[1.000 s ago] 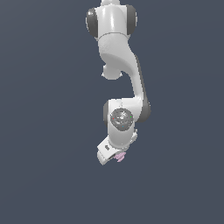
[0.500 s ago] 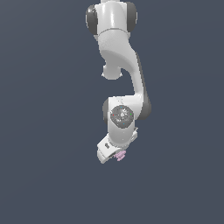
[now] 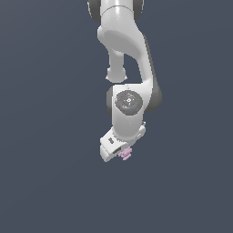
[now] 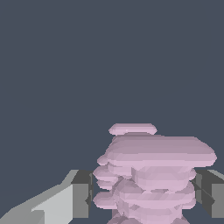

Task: Pick up the object and move it to a goal position.

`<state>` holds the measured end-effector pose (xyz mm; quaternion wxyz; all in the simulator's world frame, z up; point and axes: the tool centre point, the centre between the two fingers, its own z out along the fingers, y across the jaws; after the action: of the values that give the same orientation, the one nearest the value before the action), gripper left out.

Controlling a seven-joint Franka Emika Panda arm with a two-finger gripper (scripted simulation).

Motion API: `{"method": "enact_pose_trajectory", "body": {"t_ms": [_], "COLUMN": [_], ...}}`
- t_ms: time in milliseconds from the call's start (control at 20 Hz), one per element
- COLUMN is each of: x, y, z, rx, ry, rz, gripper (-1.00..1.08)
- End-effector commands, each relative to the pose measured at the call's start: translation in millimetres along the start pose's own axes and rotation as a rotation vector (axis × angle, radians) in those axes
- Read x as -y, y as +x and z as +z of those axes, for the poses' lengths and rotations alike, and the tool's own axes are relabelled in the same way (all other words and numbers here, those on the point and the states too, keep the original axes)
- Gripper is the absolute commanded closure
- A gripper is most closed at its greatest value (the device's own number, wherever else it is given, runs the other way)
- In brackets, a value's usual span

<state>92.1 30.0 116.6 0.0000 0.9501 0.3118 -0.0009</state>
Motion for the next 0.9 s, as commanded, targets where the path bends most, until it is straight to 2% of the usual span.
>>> {"method": "enact_pose_trajectory", "body": {"t_ms": [0,850], "x": [3.4,30.8], "y": [-4.0,-34.9], "z": [-24.9,-219.3], "rx": [-0.001,-0.001], "ry": [-0.001,-0.001], "rz": [0.0,-0.001], "gripper": [1.08,1.08]}}
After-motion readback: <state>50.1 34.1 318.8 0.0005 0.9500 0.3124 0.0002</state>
